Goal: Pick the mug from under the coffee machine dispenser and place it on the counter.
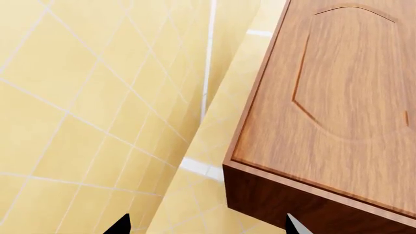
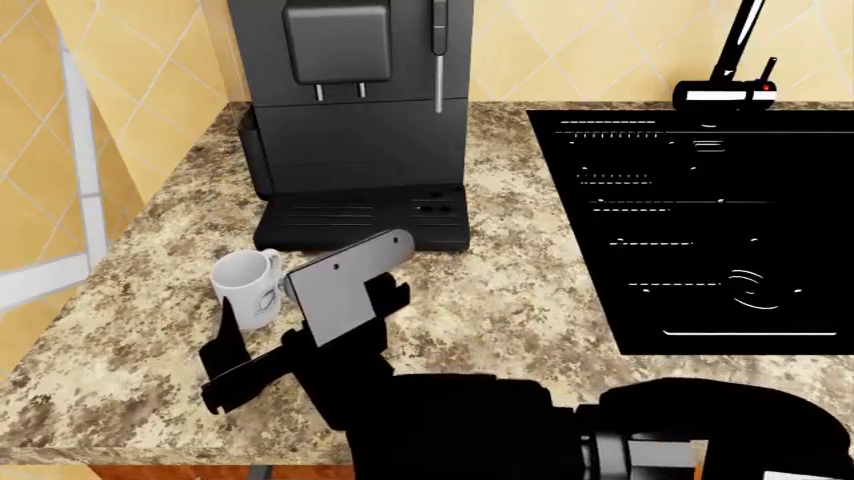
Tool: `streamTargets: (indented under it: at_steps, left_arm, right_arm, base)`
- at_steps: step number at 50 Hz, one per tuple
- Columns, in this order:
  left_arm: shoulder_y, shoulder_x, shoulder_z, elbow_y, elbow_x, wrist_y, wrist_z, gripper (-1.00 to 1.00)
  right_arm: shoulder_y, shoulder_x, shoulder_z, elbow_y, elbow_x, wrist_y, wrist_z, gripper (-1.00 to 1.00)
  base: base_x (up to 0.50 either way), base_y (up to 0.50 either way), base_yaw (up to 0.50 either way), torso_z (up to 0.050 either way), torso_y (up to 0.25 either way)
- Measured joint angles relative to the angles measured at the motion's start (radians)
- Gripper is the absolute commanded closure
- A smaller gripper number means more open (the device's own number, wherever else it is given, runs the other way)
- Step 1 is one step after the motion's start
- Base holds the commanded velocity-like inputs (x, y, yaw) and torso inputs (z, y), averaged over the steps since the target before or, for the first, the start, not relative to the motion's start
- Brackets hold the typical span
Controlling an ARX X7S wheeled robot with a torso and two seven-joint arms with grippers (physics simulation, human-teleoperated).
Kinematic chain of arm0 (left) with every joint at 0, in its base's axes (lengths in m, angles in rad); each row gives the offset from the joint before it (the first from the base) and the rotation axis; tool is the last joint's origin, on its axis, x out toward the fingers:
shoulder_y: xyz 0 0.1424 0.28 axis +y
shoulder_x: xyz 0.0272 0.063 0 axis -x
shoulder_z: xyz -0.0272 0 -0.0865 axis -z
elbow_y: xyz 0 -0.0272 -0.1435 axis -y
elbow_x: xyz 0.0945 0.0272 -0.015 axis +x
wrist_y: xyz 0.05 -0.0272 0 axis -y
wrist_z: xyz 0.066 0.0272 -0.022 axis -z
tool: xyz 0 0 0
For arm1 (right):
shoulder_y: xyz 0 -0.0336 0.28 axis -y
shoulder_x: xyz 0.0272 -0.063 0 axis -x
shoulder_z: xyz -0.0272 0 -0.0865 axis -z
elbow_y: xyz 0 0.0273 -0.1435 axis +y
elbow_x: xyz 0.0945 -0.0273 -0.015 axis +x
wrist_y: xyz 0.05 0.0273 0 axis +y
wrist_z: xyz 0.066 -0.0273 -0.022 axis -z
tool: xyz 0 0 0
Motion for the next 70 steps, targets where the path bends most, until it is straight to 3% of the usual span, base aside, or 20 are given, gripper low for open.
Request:
streamTargets:
  at_steps: [36, 70]
  left_arm:
    - [0.0, -0.008, 0.004, 0.0, 0.007, -0.002, -0.009, -1.0]
    - [0.0, -0.014, 0.004, 0.0, 0.01, -0.004, -0.014, -1.0]
  right_arm:
    - [0.073, 0.161, 0.06, -0.417, -0.102, -0.012, 0.227, -1.0]
    - [0.254, 0.194, 0.158, -0.736, -0.173, 0.14, 0.603, -1.0]
  base:
    - [0.0, 0.0, 0.0, 0.0, 0.0]
    - [0.0, 0.0, 0.0, 0.0, 0.0]
